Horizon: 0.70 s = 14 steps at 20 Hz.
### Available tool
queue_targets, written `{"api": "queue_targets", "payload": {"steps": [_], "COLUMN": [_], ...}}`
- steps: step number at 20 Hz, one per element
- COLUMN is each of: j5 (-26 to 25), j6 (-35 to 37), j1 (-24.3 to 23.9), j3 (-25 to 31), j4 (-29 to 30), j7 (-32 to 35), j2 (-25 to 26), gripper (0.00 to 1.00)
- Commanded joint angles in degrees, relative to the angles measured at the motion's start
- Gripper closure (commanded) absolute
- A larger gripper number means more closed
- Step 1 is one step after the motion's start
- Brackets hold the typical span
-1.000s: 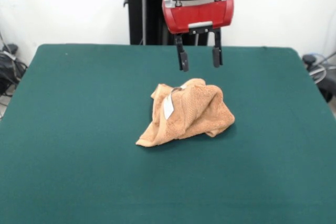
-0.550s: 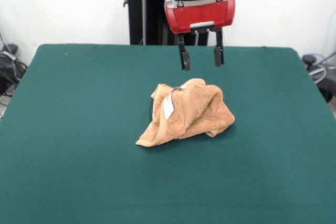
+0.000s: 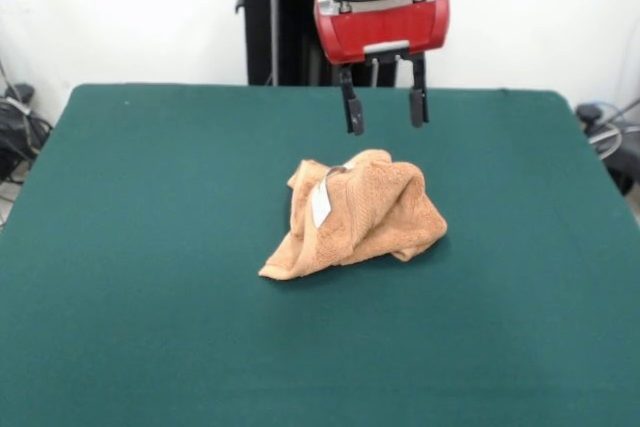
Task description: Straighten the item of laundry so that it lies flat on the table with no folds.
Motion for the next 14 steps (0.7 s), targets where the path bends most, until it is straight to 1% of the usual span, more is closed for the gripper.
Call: {"api": "queue_targets", "payload": {"steps": [1, 8, 14], "j5": [0.69, 1.56, 1.25], "j6": [0.24, 2.33, 5.24], "j1": [0.56, -0.07, 1.08], "j3": [3.68, 4.59, 3.82], "j4": [2.72, 0.92, -1.85], "j7": [3.78, 2.59, 2.28], "j2": [1.84, 3.71, 4.12], "gripper": [0.00, 0.00, 0.00]}}
